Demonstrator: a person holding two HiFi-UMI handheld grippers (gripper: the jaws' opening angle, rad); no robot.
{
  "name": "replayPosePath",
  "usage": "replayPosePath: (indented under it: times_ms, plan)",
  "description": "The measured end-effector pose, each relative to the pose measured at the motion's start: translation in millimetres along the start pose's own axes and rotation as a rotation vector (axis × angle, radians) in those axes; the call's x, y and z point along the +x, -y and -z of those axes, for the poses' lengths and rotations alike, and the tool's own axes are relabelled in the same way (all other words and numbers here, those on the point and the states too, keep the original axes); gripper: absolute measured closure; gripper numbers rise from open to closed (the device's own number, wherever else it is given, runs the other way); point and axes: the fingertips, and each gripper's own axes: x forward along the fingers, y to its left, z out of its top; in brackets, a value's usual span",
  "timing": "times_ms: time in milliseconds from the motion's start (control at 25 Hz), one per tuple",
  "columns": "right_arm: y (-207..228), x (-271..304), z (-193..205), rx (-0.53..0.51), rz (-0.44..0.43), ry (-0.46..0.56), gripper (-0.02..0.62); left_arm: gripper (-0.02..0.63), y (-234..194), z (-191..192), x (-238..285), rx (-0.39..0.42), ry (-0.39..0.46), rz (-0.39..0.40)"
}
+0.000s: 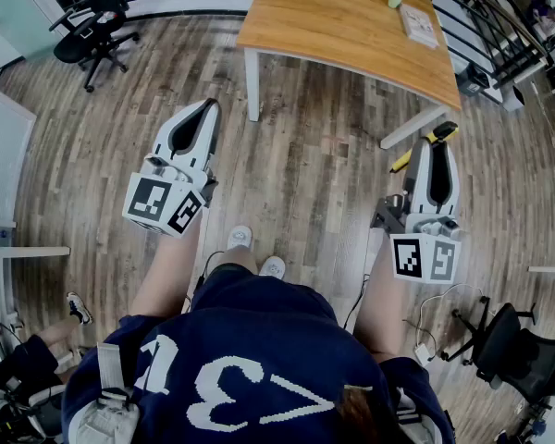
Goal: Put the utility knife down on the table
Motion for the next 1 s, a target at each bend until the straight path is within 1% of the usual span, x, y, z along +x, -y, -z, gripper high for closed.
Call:
replayPosePath:
  times_ms: [200, 360, 600, 800, 1000]
  plan:
    - [11.7, -5.0, -9.7, 0.024, 0.001, 0.028, 0.471, 0.589, 13.1, -2.3, 3.9, 0.01, 0.004, -0.003]
    - [15.1, -10.7, -15.6, -0.011, 0.004, 0.051, 0.471, 0.589, 21.0, 0.4, 3.5, 0.014, -0.005, -0.007]
    - [21.8, 2.0, -6.2, 0.018, -0.004, 0.039, 0.471, 0.589, 16.0, 7.0, 13.5, 0.011, -0.026, -0.015]
    - [30.6, 27.2, 6.0, 0.017, -0.003, 0.024, 0.471, 0.589, 5.2, 16.7, 43.0, -0.007, -0.025, 0.004]
    - [40.0, 75.5, 19.3, -0.002, -0.009, 0.02, 0.471, 0.589, -21.6, 24.6, 95.5, -0.023, -0.014, 0.028]
